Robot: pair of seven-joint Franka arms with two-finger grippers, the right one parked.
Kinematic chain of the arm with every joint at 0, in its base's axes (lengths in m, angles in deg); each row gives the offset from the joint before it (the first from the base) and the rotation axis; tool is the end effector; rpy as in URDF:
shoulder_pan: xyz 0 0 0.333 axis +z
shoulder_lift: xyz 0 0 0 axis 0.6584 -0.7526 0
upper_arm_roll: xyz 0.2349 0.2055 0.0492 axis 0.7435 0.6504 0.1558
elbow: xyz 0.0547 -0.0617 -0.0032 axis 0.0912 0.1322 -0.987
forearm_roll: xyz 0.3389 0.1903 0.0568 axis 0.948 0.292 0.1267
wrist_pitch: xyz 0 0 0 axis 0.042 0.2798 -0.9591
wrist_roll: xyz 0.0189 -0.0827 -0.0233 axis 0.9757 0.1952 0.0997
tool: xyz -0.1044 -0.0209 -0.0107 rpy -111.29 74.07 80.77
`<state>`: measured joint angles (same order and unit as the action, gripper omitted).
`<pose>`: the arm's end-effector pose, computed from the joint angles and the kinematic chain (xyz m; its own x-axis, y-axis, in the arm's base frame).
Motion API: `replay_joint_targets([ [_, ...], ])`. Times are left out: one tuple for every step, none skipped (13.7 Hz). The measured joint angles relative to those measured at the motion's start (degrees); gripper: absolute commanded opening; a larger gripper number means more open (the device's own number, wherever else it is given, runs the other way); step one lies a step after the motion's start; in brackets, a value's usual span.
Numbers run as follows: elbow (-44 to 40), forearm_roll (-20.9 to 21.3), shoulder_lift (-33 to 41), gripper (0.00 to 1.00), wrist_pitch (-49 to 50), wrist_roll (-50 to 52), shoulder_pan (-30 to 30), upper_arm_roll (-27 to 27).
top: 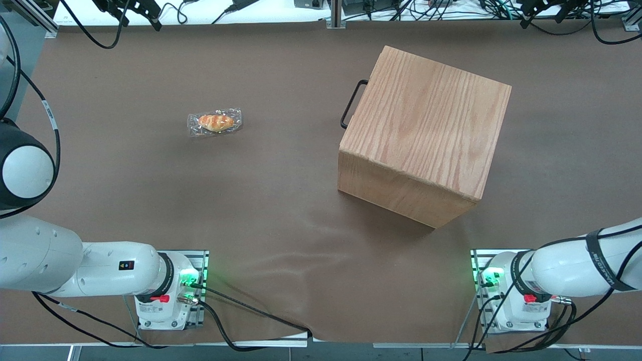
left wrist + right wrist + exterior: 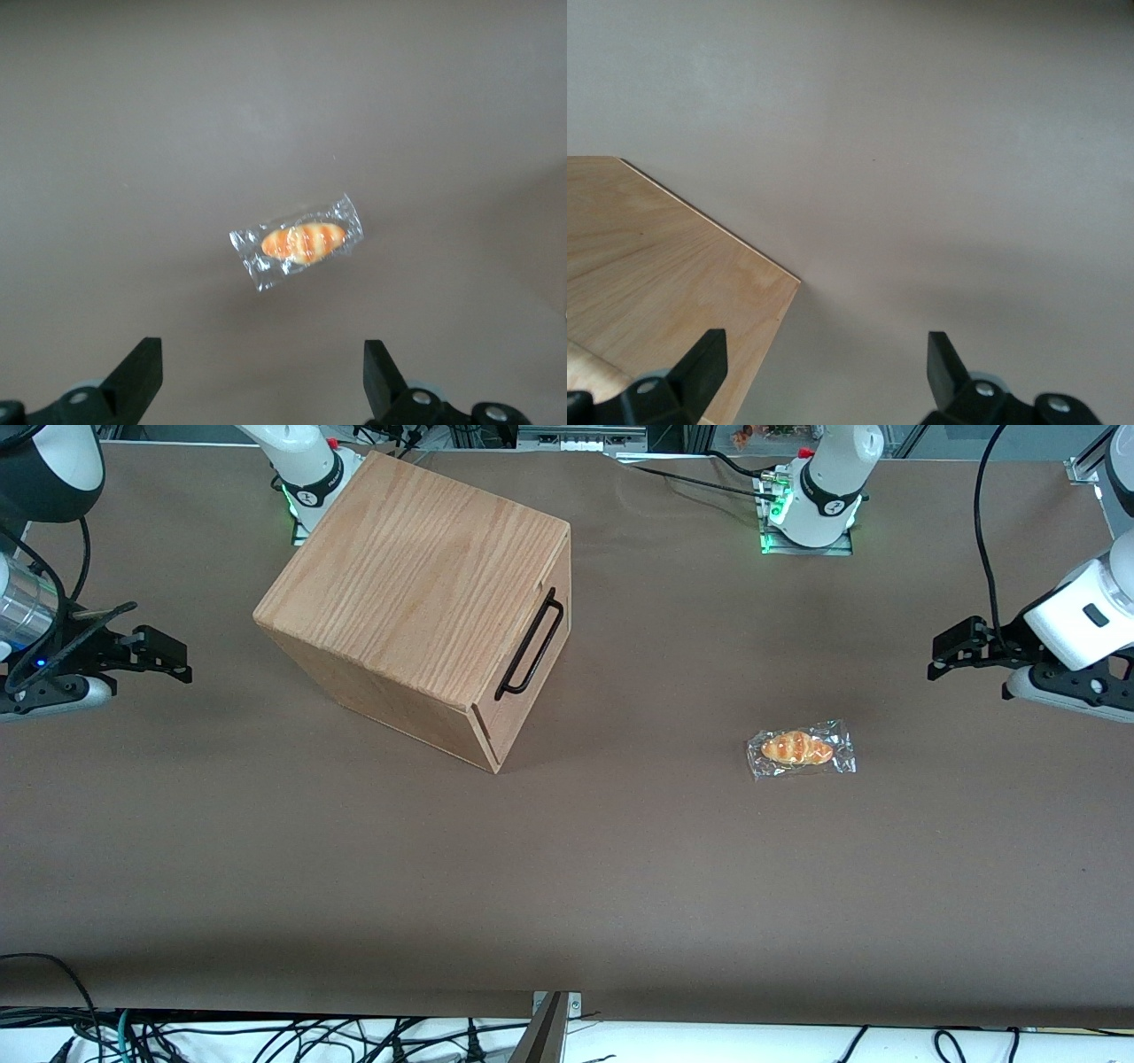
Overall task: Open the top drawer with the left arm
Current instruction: 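Move the left gripper toward the black drawer handle and hook it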
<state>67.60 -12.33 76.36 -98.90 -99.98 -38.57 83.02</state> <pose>0.5799 -0.0255 0.5707 0.9755 -0.2155 -0.0436 -0.2121 -0.9746 0.0724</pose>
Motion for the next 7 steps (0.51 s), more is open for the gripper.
replay_joint_targets([
  [0.2, -0.6, -0.5, 1.0, 0.9, 0.0, -0.1, -0.7],
  [0.3, -2.5, -1.4, 1.0, 1.4, 0.4, -0.2, -1.7],
  [0.5, -5.4, -2.7, 1.0, 1.6, 1.8, -0.3, -2.7],
  [0.7, -7.9, -4.2, 1.0, 1.7, 3.5, -0.6, -3.5],
  [0.8, -9.5, -5.8, 1.0, 1.7, 4.6, -1.1, -4.3],
  [0.8, -10.9, -7.5, 1.0, 1.7, 5.2, -2.0, -5.0],
  [0.7, -12.6, -8.9, 1.0, 1.5, 5.6, -3.3, -5.9],
])
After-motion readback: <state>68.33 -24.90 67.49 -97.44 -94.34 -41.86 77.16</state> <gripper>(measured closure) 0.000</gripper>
